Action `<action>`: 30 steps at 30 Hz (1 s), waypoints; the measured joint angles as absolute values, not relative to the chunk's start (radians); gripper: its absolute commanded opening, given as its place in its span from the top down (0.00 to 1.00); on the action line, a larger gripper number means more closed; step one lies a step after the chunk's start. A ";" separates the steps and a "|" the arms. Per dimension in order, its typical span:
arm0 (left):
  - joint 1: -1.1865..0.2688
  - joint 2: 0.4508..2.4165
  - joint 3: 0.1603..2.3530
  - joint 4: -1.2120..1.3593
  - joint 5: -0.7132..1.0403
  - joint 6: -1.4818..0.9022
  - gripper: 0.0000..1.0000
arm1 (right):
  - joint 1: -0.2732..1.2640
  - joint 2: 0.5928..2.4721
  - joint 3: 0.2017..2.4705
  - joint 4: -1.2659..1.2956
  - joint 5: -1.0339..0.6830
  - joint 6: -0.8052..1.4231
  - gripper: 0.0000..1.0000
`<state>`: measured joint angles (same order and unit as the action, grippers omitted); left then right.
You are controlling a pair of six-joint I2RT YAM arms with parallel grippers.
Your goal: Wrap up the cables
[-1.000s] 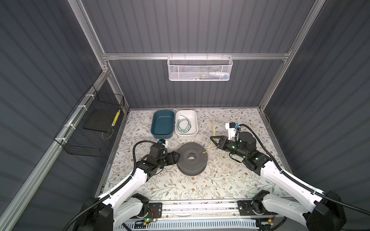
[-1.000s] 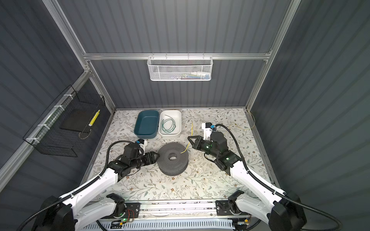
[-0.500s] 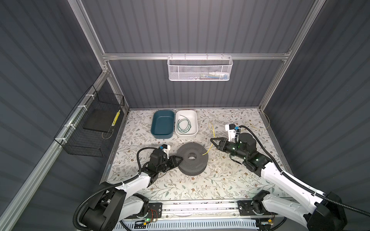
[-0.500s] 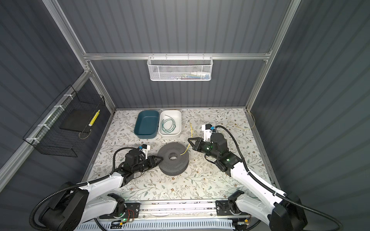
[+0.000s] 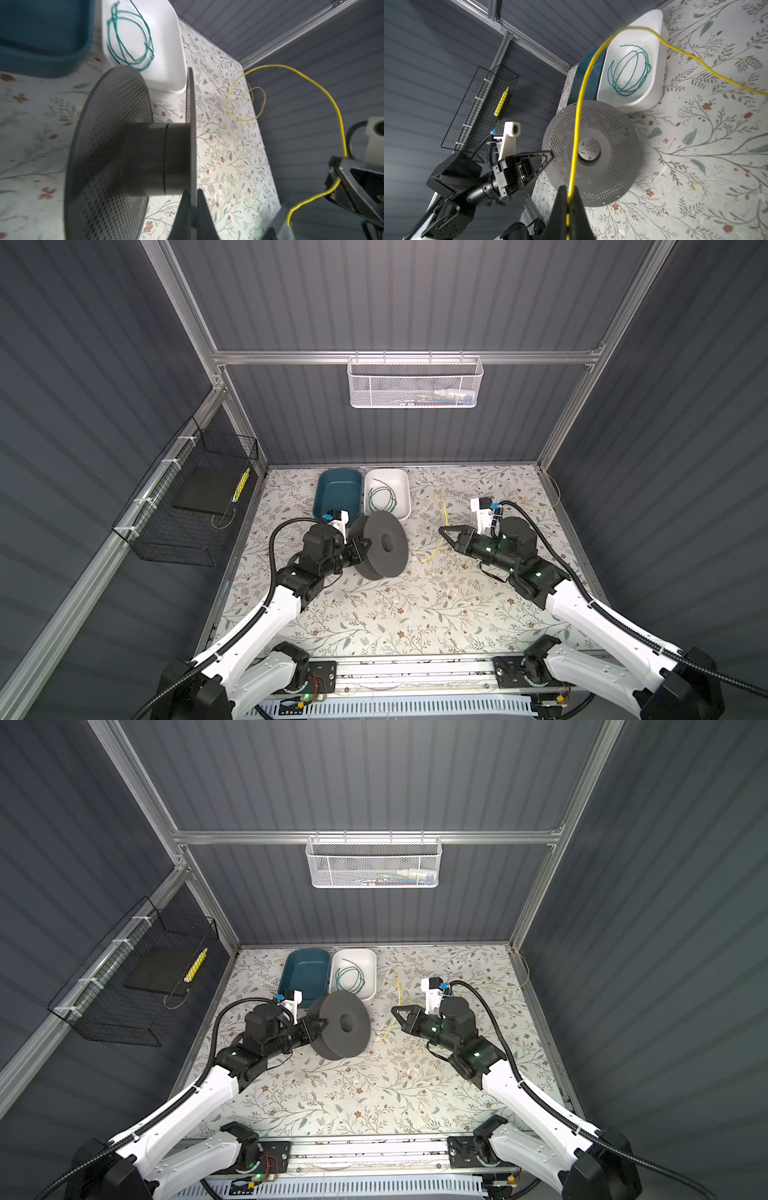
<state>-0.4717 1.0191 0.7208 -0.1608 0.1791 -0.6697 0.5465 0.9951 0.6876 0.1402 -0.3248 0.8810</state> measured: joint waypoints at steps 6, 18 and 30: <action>-0.709 1.129 0.941 -0.429 -0.175 -0.615 1.00 | 0.536 0.995 0.704 0.142 -0.325 0.881 1.00; -1.108 1.467 1.128 -0.476 -0.683 -0.689 1.00 | 0.524 0.981 0.704 0.131 -0.324 0.879 1.00; -1.120 1.500 1.129 -0.439 -0.733 -0.730 0.86 | 0.517 0.963 0.704 0.118 -0.321 0.878 1.00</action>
<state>-1.1202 1.4998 1.1290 -0.4393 -0.7334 -0.7300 0.5167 0.9630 0.7040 0.1181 -0.3210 0.8783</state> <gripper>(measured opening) 0.104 0.047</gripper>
